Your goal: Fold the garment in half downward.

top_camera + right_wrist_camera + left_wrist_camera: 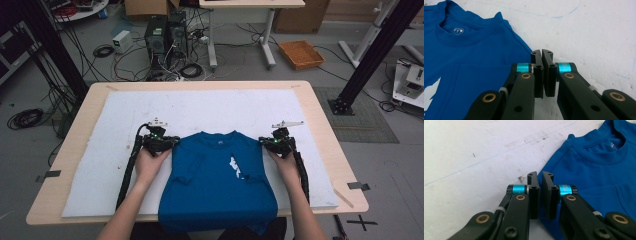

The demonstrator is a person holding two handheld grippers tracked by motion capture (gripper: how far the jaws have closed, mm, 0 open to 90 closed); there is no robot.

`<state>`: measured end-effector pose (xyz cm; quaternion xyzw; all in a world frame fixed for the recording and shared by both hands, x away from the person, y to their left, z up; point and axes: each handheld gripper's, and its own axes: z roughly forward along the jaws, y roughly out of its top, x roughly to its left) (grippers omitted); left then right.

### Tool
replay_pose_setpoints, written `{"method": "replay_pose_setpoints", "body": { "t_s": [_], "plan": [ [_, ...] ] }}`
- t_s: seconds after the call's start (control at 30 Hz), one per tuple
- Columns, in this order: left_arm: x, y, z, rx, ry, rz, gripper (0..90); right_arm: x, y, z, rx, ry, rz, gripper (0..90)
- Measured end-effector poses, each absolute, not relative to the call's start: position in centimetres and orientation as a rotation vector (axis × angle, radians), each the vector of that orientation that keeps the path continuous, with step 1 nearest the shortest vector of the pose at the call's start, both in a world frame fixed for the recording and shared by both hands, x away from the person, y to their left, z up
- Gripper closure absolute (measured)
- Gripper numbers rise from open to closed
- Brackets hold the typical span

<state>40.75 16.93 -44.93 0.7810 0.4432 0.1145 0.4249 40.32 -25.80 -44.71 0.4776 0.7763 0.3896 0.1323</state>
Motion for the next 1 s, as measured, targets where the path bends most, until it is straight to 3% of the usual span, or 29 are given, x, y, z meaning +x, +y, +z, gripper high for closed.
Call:
{"method": "replay_pose_setpoints", "body": {
  "t_s": [0.03, 0.07, 0.1, 0.2, 0.57, 0.73, 1.0],
  "plan": [
    [40.7, 16.9, -44.8, 1.937, 1.100, 0.291, 79.1, 40.3, -25.8, -44.6, 1.370, 2.247, 1.136, 79.6],
    [40.7, 16.9, -44.6, 1.912, 1.097, 0.293, 68.5, 40.3, -25.8, -44.5, 1.357, 2.237, 1.151, 78.4],
    [40.8, 16.9, -44.4, 1.899, 1.087, 0.287, 64.7, 40.3, -25.9, -44.3, 1.349, 2.229, 1.173, 77.5],
    [41.5, 16.4, -43.8, 1.909, 1.065, 0.287, 61.8, 40.7, -25.6, -43.7, 1.329, 2.217, 1.209, 73.1],
    [43.4, 13.0, -44.3, 2.120, 1.003, 0.299, 64.8, 42.9, -22.3, -43.8, 1.270, 2.321, 1.138, 66.6],
    [43.3, 13.0, -44.3, 2.123, 1.001, 0.325, 69.0, 43.3, -22.0, -44.6, 1.273, 2.372, 1.104, 65.5],
    [43.4, 13.1, -44.4, 2.131, 0.999, 0.356, 77.8, 43.2, -21.6, -44.6, 1.190, 2.383, 1.046, 83.1]
  ]
}}
